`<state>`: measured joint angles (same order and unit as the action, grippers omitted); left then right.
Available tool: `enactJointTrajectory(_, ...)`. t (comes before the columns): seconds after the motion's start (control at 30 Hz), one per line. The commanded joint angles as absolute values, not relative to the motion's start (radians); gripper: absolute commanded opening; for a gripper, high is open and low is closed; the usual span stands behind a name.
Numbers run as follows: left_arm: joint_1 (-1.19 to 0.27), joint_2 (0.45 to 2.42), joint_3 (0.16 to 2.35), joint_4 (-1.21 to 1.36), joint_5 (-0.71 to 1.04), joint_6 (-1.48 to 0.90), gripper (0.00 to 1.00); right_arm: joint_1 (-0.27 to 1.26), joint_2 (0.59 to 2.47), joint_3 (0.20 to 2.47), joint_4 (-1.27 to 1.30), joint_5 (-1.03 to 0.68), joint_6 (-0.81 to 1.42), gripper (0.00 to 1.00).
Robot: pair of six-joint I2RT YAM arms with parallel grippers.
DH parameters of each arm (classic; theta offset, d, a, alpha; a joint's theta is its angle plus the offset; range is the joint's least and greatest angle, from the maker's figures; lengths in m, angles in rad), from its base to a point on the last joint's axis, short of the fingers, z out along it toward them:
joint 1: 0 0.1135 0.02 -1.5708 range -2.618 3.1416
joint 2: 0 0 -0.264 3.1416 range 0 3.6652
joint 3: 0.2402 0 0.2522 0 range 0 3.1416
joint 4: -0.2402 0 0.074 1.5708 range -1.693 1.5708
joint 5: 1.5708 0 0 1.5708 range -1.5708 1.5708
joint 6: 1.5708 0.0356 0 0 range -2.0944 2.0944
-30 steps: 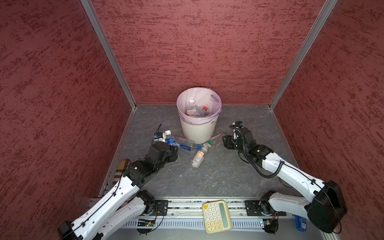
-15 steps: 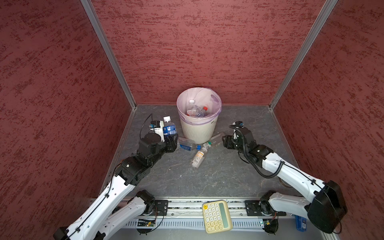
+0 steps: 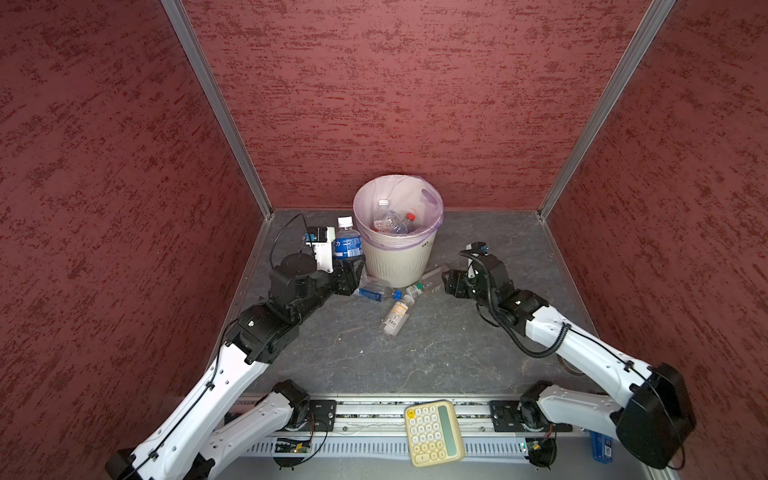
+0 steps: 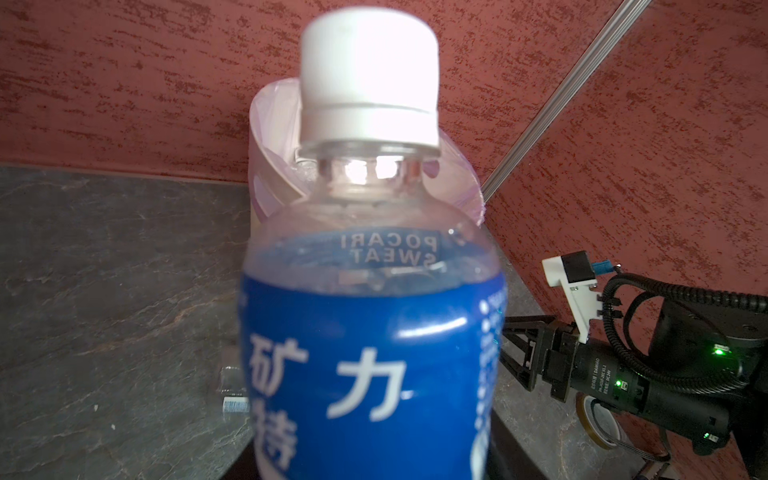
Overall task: Throw the plastic bottles in the bin
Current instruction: 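Hold the bottle over the bin and open the left gripper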
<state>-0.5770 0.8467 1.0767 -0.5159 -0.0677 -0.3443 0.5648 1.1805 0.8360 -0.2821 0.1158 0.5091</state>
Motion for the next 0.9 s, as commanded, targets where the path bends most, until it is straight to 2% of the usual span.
enactJointTrajectory(0.0,-0.571,0.872,1.119,-0.462,-0.037,-0.3,0.46,0.557,1.16,0.819,-0.279,0.106,0.522,0.84)
enactJointTrajectory(0.27,-0.563,1.022,1.246,-0.356,0.0,-0.268,0.46,0.556,1.149,0.811,-0.277,0.104,0.526,0.87)
enactJointTrajectory(0.47,-0.504,1.314,1.5,-0.278,0.08,-0.227,0.47,0.556,1.12,0.789,-0.278,0.1,0.537,0.88)
enactJointTrajectory(0.5,-0.486,1.385,1.569,-0.287,0.105,-0.226,0.5,0.557,1.114,0.781,-0.277,0.101,0.54,0.88)
enactJointTrajectory(0.53,-0.466,1.463,1.652,-0.317,0.131,-0.225,0.58,0.556,1.108,0.774,-0.275,0.102,0.544,0.88)
enactJointTrajectory(0.6,-0.452,1.596,1.825,-0.45,0.122,-0.233,0.77,0.556,1.098,0.767,-0.28,0.102,0.552,0.88)
enactJointTrajectory(0.67,-0.451,1.66,1.895,-0.505,0.081,-0.228,0.95,0.556,1.08,0.761,-0.293,0.105,0.557,0.89)
enactJointTrajectory(0.7,-0.449,1.667,1.893,-0.497,0.064,-0.228,1.0,0.557,1.065,0.753,-0.293,0.106,0.559,0.89)
enactJointTrajectory(0.87,-0.443,1.628,1.846,-0.448,0.071,-0.232,0.99,0.557,1.048,0.738,-0.304,0.105,0.565,0.9)
